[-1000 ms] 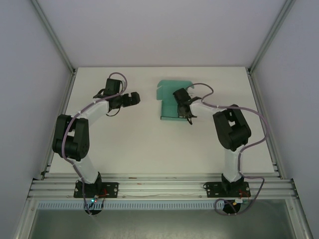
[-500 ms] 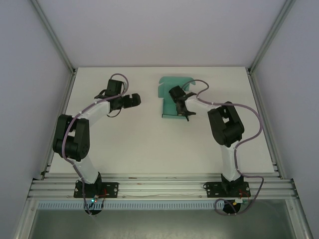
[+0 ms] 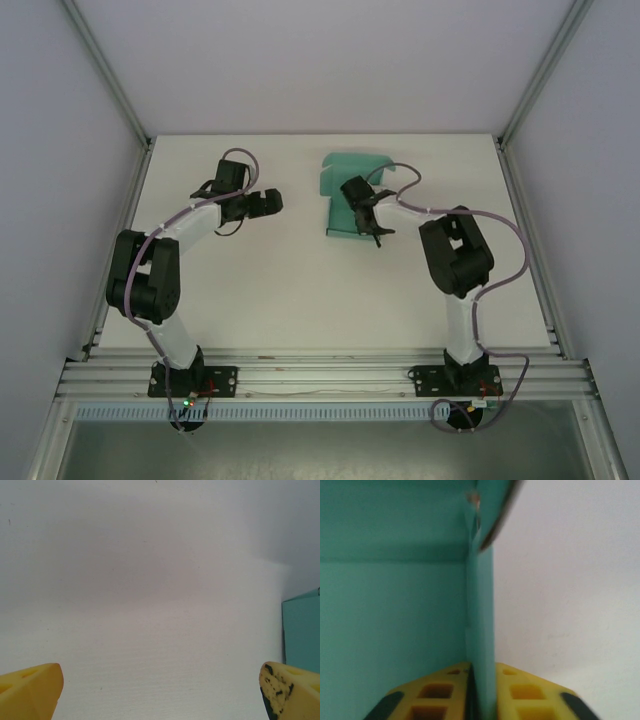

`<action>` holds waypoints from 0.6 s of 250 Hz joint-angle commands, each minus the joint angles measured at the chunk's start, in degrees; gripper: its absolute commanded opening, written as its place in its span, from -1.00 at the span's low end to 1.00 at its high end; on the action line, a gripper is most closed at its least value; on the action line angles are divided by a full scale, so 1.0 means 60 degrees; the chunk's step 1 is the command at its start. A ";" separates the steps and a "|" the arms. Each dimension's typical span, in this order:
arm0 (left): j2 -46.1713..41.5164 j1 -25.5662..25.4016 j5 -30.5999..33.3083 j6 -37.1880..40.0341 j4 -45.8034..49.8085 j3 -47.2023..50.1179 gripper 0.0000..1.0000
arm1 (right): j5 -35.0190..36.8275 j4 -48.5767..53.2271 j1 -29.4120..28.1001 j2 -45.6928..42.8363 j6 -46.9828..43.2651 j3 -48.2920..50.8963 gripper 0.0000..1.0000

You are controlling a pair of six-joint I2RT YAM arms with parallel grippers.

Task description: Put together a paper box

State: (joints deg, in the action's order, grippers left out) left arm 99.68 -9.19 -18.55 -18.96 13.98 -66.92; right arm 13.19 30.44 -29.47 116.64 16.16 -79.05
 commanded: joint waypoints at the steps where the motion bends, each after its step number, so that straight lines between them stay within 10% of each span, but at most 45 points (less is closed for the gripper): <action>1: -0.0278 -0.0120 0.0240 0.0261 0.0292 -0.0212 1.00 | -0.0888 0.0341 0.0016 -0.0414 -0.0106 0.0501 -0.35; 150: -0.0513 -0.0277 -0.0359 0.0631 0.0264 -0.0557 1.00 | -0.1642 -0.1088 0.0400 -0.4707 -0.0647 0.2116 0.55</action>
State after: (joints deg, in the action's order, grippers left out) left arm 98.78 -10.22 -19.22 -16.97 14.74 -68.18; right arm 3.97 25.85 -28.82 92.95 15.62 -68.55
